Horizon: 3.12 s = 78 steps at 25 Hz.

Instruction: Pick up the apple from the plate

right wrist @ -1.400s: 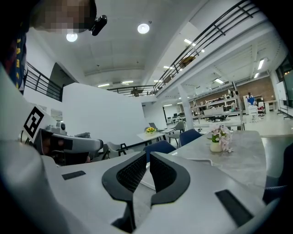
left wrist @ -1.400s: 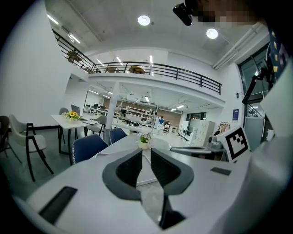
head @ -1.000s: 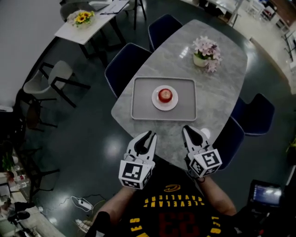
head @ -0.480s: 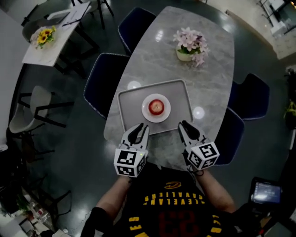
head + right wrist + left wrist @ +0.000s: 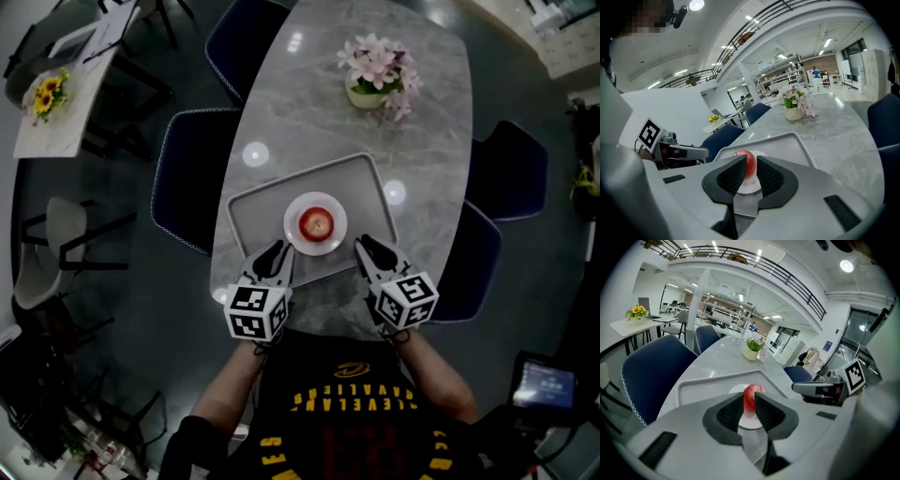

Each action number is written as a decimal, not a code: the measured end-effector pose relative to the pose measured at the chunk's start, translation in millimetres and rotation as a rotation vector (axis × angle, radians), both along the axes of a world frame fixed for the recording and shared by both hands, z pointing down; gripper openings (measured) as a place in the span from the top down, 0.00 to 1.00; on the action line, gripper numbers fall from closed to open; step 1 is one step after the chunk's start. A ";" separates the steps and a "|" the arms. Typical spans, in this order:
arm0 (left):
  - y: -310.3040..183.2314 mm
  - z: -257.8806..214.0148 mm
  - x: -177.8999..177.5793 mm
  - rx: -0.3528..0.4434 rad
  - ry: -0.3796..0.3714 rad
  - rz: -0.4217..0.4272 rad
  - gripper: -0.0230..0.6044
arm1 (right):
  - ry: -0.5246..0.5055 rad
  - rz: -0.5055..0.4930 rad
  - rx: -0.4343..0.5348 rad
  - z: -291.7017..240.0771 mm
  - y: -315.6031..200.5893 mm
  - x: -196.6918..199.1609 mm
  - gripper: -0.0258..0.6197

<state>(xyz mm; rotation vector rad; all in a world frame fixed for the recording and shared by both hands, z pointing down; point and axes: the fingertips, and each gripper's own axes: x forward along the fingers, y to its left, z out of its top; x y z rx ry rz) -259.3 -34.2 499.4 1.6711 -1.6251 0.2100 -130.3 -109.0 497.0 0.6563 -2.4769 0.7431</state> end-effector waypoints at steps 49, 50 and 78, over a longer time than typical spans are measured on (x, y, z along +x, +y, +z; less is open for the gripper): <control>-5.3 112.9 -1.2 -0.362 0.198 -0.022 0.83 | 0.193 0.145 -0.461 116.2 -7.3 -7.0 0.88; -5.4 113.2 -1.6 -0.364 0.200 -0.023 0.83 | 0.194 0.147 -0.463 116.5 -7.5 -7.2 0.89; -8.6 97.3 3.4 -0.357 0.215 0.044 0.86 | 0.111 0.265 -0.489 103.6 3.8 8.7 0.90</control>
